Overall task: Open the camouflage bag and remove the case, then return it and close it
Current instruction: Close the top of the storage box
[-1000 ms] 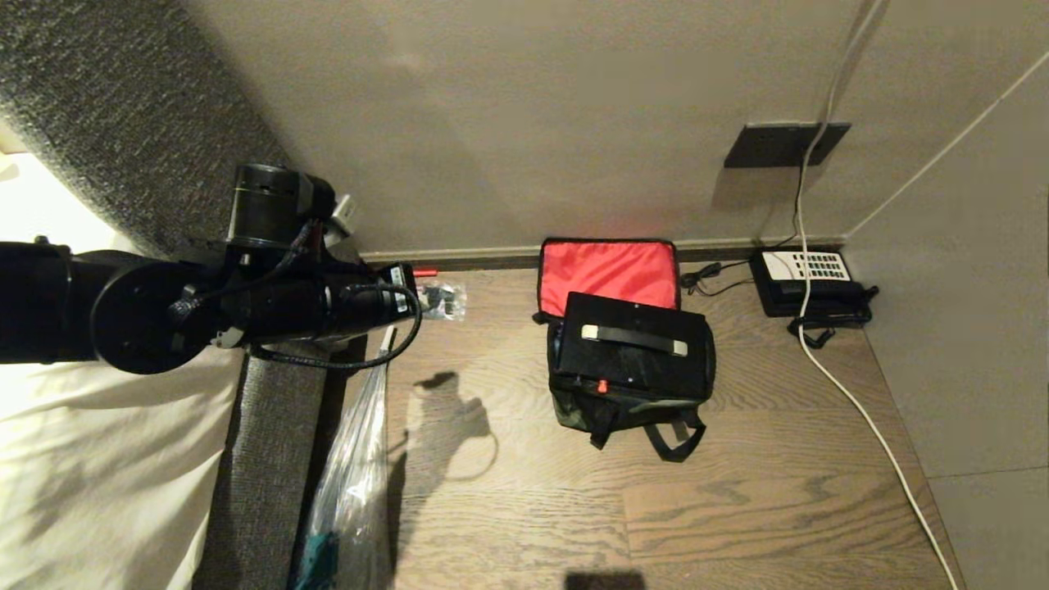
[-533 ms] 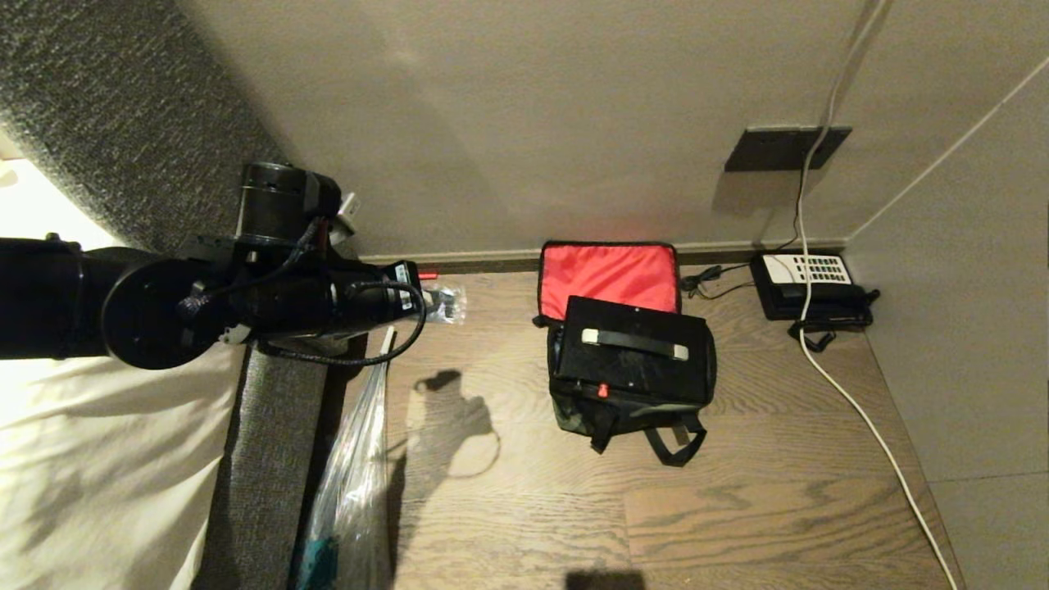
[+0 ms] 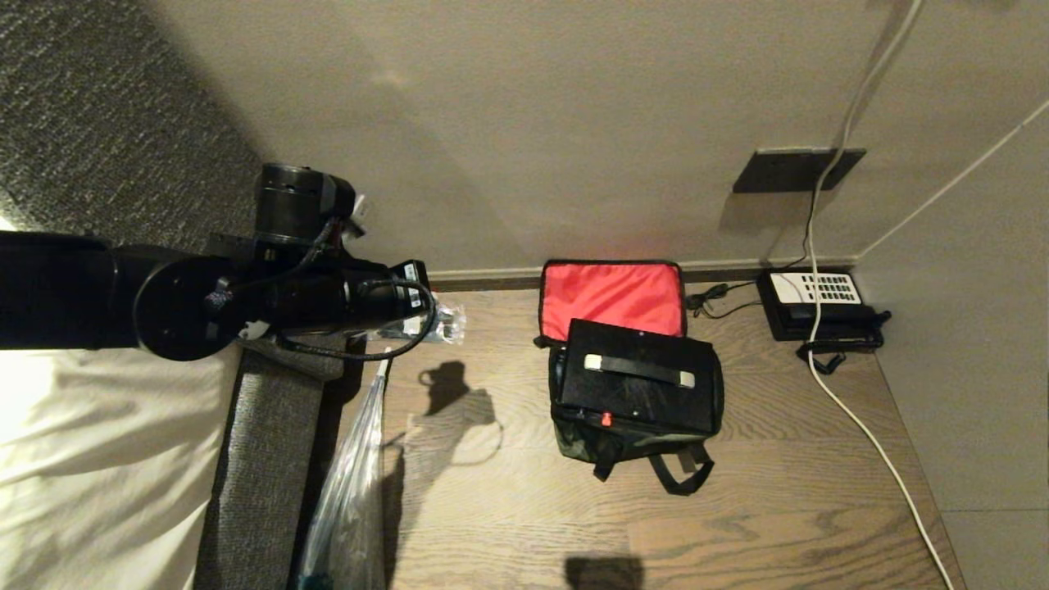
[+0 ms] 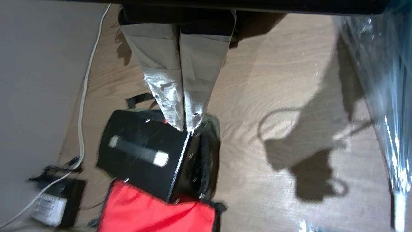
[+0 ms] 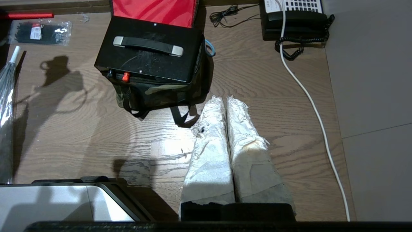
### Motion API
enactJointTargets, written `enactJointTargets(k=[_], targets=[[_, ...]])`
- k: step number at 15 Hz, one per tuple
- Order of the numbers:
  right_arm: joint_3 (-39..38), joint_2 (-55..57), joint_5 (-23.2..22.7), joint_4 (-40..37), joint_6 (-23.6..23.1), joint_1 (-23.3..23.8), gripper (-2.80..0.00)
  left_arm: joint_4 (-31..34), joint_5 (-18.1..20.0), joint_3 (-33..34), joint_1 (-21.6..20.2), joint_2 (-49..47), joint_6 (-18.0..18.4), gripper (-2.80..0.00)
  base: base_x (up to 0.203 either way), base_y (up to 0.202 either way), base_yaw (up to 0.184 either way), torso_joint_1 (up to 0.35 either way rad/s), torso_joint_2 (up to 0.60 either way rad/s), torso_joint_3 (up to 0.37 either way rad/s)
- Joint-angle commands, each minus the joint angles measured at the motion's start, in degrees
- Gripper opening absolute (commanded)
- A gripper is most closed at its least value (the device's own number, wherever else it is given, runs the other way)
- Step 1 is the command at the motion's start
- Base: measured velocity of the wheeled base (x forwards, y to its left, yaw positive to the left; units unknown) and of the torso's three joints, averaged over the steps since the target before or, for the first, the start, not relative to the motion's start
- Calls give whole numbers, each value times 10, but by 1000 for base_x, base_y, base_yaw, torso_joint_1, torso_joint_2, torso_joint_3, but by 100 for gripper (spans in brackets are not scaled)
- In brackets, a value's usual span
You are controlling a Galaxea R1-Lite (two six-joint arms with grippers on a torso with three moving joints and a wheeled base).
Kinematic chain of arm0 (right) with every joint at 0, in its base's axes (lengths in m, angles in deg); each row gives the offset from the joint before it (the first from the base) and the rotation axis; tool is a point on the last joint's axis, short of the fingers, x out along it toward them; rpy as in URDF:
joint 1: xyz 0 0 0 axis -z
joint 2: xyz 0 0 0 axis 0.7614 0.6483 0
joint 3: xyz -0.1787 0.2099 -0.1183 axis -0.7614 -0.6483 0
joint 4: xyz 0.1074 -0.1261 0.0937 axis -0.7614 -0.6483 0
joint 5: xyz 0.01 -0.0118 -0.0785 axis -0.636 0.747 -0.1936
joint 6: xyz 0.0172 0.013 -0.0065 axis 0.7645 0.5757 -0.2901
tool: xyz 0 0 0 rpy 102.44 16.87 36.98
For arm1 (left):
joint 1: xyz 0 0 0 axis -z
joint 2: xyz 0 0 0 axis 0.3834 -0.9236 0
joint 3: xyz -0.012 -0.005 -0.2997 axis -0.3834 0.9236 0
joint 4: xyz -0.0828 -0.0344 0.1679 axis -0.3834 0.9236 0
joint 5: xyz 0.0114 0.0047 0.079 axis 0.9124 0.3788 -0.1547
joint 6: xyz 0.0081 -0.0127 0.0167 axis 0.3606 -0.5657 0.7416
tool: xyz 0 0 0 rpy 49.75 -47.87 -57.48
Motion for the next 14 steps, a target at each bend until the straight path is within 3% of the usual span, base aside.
enactJointTargets(k=[1, 9, 14], targets=[[0, -13, 0, 0, 0, 0, -280, 0, 0, 1, 4, -4, -1, -280, 0, 0, 0, 0, 0, 0], [0, -13, 0, 0, 0, 0, -280, -2, -1, -6, 9, -14, -5, -280, 0, 0, 0, 0, 0, -3], [0, -13, 0, 0, 0, 0, -280, 0, 2, -15, 18, -21, -11, -280, 0, 0, 0, 4, 3, -182]])
